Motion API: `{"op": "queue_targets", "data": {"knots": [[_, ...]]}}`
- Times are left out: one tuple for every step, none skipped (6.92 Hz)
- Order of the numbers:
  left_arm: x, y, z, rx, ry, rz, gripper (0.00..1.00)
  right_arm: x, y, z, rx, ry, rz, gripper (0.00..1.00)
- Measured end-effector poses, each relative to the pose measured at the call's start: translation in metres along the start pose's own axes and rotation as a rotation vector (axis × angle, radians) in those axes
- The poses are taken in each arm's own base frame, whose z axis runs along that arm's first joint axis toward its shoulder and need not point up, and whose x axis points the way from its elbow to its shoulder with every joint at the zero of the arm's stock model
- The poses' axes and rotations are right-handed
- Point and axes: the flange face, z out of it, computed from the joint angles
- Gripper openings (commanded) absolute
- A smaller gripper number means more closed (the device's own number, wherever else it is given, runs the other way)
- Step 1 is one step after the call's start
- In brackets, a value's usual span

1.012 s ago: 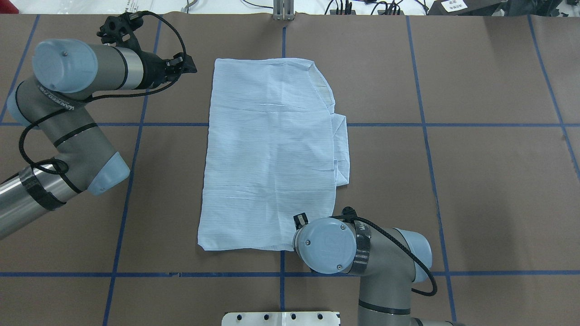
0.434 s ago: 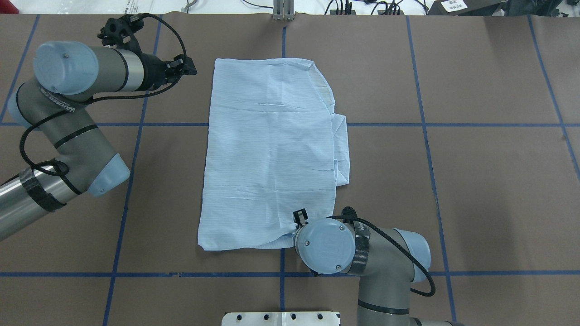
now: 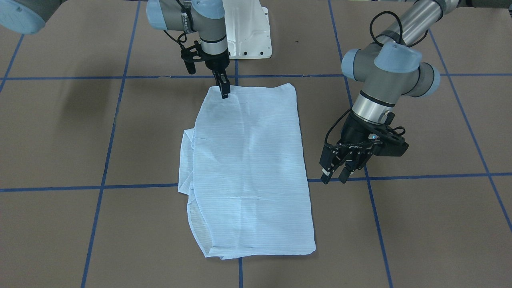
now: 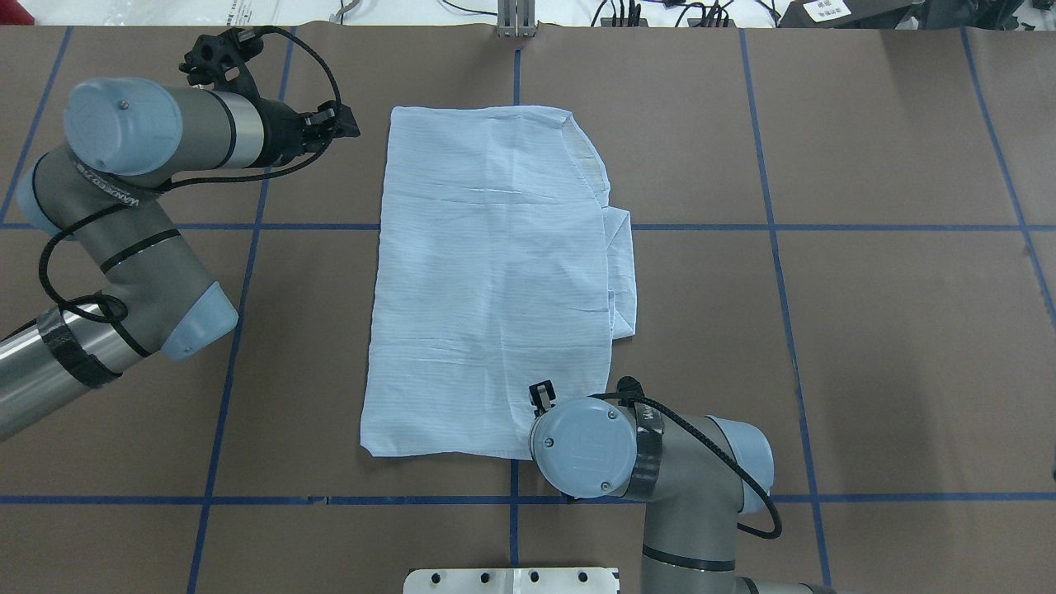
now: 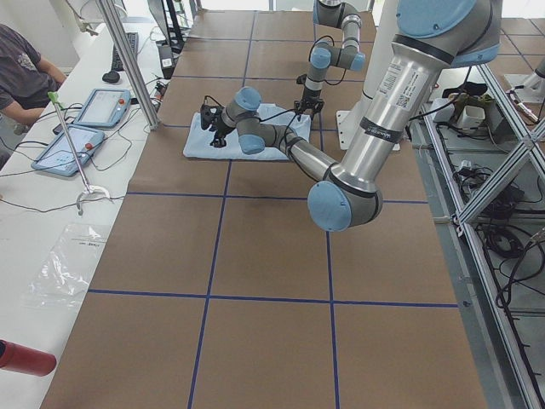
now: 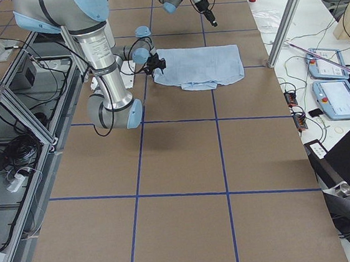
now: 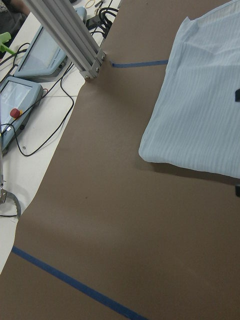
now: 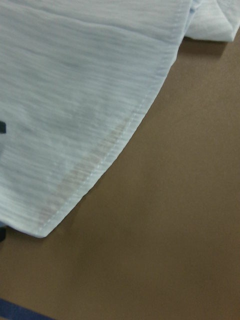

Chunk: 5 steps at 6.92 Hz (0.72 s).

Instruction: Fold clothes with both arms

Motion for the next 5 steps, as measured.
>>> {"op": "queue_targets", "data": {"knots": [[0.0002,0.0007,0.0004,0.002,0.000,0.001,0.64,-0.0011,0.0028,0.0031,0.004,0.003,-0.001,0.54],[0.0003,0.0011,0.0006,0.004,-0.001,0.001,0.64,-0.0013,0.0038,0.0045,0.006,0.007,-0.001,0.06],[0.0003,0.0014,0.0007,0.004,-0.001,0.001,0.64,-0.0010,0.0039,0.0052,0.007,0.011,-0.001,0.00],[0.0003,0.0014,0.0008,0.004,-0.001,0.001,0.64,-0.0008,0.0040,0.0052,0.007,0.014,-0.001,0.00],[0.0003,0.0014,0.0007,0.004,-0.001,0.001,0.64,-0.0008,0.0044,0.0042,0.004,0.015,-0.001,0.00]]}}
